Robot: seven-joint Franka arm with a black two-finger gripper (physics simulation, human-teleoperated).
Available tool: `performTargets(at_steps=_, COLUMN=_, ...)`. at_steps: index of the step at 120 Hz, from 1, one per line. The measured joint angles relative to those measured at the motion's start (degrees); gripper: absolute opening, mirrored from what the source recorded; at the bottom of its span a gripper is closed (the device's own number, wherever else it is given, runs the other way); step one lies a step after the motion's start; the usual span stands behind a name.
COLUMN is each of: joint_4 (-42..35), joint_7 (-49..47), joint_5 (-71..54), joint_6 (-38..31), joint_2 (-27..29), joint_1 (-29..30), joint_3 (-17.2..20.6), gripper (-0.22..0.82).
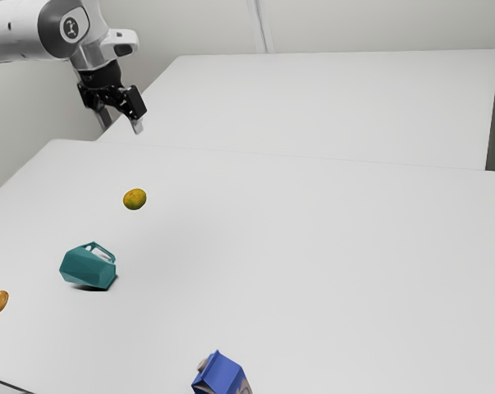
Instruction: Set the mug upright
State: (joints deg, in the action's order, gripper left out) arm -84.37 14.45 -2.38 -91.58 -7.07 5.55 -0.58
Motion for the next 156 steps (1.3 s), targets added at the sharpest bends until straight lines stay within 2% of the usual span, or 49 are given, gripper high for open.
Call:
performTargets(at_steps=48, joint_4=-1.92, joint_7=-1.96, joint_5=0.20, joint_6=0.99, joint_2=1.18, joint_1=-0.32, joint_3=-0.26, gripper=0.60)
performTargets(at_steps=56, joint_4=-2.07, joint_7=-1.48, joint_5=2.03, joint_6=1.88, joint_2=1.58, joint_1=-0.46, joint_3=-2.04, gripper=0.60)
performTargets(at_steps=66, joint_4=-2.31, joint_7=0.32, joint_5=6.74, joint_6=3.40, joint_2=1.72, joint_1=-0.35, joint_3=-7.30, gripper=0.60)
performTargets(at_steps=73, joint_4=-2.69, joint_7=1.75, joint_5=9.33, joint_6=4.44, joint_2=1.83, joint_1=1.49, joint_3=-9.71, gripper=0.60)
performTargets(at_steps=84, joint_4=-2.85, joint_7=4.42, joint_5=12.21, joint_6=5.65, joint_2=1.91, joint_1=4.73, joint_3=-10.85, gripper=0.60)
performTargets(at_steps=104, joint_4=-2.69, joint_7=10.64, joint_5=18.18, joint_6=6.86, joint_2=-0.50, joint_1=10.39, joint_3=-10.99, gripper=0.60)
performTargets(at_steps=127, joint_4=-2.72, joint_7=18.16, joint_5=23.80, joint_6=8.03, joint_2=-7.27, joint_1=20.06, joint_3=-10.91, gripper=0.60)
performTargets(at_steps=156, joint_4=-10.26, joint_7=25.76, joint_5=27.68, joint_6=7.90, joint_2=-8.63, joint_1=25.90, joint_3=-11.00, gripper=0.60)
